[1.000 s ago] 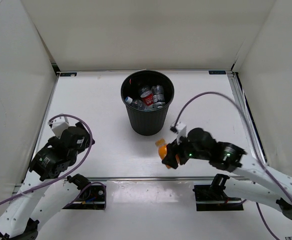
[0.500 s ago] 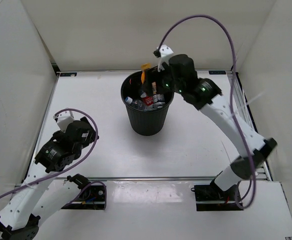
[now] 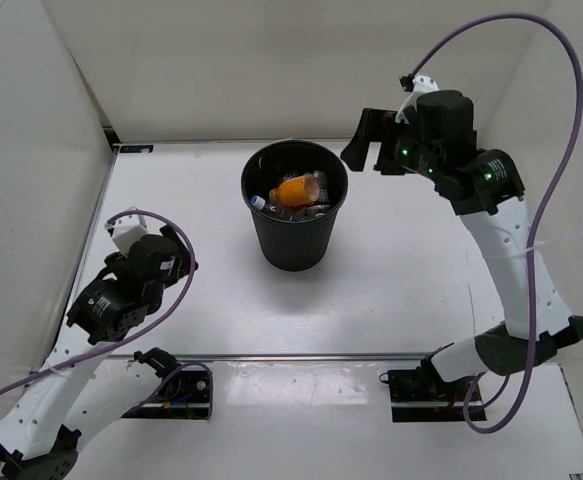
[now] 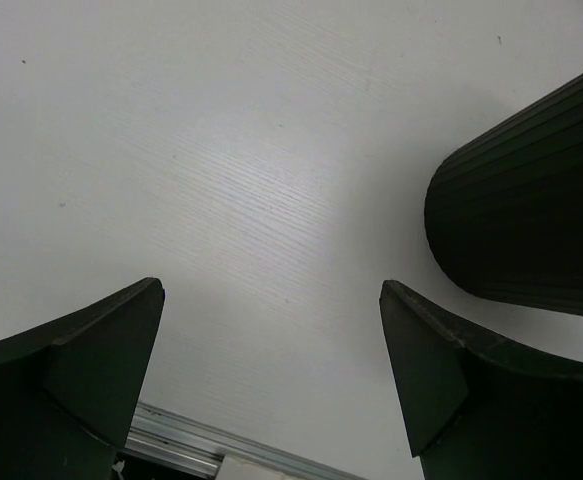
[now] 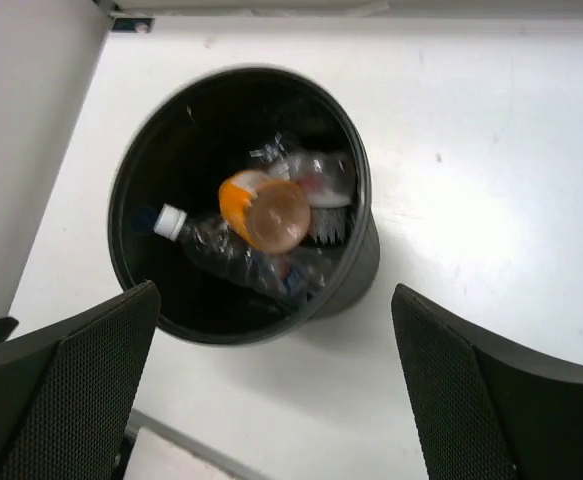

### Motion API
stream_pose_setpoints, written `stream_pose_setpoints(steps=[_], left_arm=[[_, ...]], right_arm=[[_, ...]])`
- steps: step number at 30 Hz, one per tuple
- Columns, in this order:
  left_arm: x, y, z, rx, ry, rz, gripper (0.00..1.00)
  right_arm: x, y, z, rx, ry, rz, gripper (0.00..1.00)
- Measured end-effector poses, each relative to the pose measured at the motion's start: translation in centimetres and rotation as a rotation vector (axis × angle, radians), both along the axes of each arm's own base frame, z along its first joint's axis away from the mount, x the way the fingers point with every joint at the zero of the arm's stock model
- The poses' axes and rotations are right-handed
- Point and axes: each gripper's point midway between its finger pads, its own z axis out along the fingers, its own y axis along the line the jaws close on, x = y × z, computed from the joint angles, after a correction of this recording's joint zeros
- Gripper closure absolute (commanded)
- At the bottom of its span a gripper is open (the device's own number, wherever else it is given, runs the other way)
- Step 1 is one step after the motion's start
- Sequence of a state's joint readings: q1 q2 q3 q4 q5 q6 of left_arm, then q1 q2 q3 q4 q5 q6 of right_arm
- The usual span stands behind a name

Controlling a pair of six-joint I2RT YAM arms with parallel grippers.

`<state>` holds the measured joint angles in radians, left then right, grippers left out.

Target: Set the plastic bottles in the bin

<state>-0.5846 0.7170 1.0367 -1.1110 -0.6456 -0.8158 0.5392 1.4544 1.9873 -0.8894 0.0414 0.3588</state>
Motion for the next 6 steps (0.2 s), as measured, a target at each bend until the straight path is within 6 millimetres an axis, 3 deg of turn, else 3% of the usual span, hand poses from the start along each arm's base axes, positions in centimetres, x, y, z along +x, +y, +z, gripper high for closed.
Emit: stream_pose_setpoints(steps=[3, 6], left_arm=[[0.7, 0.2, 0.2, 0.039, -0.011, 0.011, 0.00], [1.7, 0.9, 0.1, 0.107, -0.016, 0.047, 0.00]], right_arm=[[-0.9, -1.4, -1.4, -0.011, 0.054, -0.041, 0.00], [-2.1, -2.5, -5.0, -0.074, 0.134, -0.064, 0.00]])
